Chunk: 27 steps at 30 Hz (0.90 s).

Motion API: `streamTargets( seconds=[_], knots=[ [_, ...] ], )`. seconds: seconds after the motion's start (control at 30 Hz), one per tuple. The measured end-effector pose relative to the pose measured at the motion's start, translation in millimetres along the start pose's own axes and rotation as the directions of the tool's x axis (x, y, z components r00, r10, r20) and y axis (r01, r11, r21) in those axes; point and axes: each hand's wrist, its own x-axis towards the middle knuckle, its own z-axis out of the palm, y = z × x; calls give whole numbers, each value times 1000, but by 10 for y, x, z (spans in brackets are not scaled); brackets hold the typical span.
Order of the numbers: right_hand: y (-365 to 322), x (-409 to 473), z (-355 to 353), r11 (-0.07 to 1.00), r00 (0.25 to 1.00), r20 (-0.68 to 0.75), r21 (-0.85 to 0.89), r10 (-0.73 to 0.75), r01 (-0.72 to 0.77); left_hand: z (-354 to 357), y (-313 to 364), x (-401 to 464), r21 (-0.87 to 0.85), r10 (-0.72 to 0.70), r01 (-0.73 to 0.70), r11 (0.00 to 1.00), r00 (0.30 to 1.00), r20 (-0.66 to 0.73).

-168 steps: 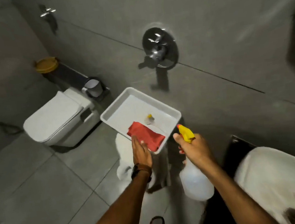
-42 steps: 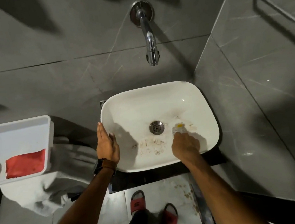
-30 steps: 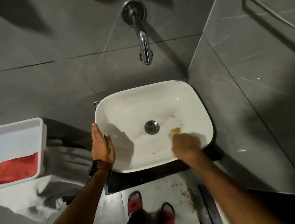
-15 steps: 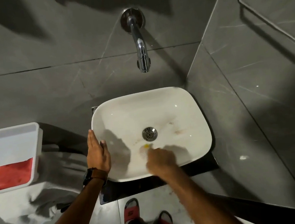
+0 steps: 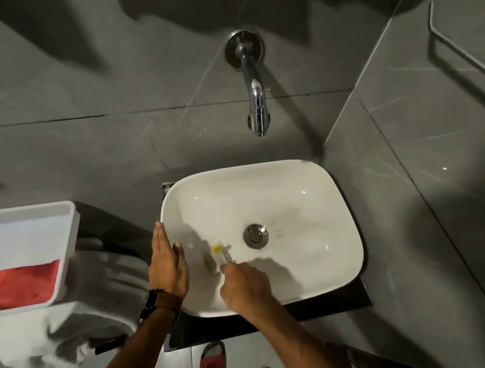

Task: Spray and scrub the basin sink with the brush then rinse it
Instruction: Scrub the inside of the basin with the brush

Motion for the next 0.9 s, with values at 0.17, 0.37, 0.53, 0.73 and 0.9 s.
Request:
streamTargets(
  seconds=[0.17, 0.37, 0.53, 0.73, 0.9],
  knots=[
    [580, 28, -337, 971, 976, -101, -125, 194, -206, -8, 44, -12, -10, -16, 16, 1000, 1000, 2],
    [696, -186, -282, 968, 975, 26, -129, 222, -217, -23, 11, 7, -12, -35, 35, 999, 999, 0],
    [-333, 209, -195, 989, 987, 55, 2, -151, 151, -24, -34, 2, -12, 2, -2, 1000, 1000, 4],
    [640, 775, -753, 949, 931, -268, -122, 249, -290, 3, -51, 30, -8, -16, 16, 1000, 1000, 4],
    [973, 36, -513, 932, 943, -112, -157, 313, -328, -8, 3, 26, -1, -38, 38, 999, 999, 13]
  ],
)
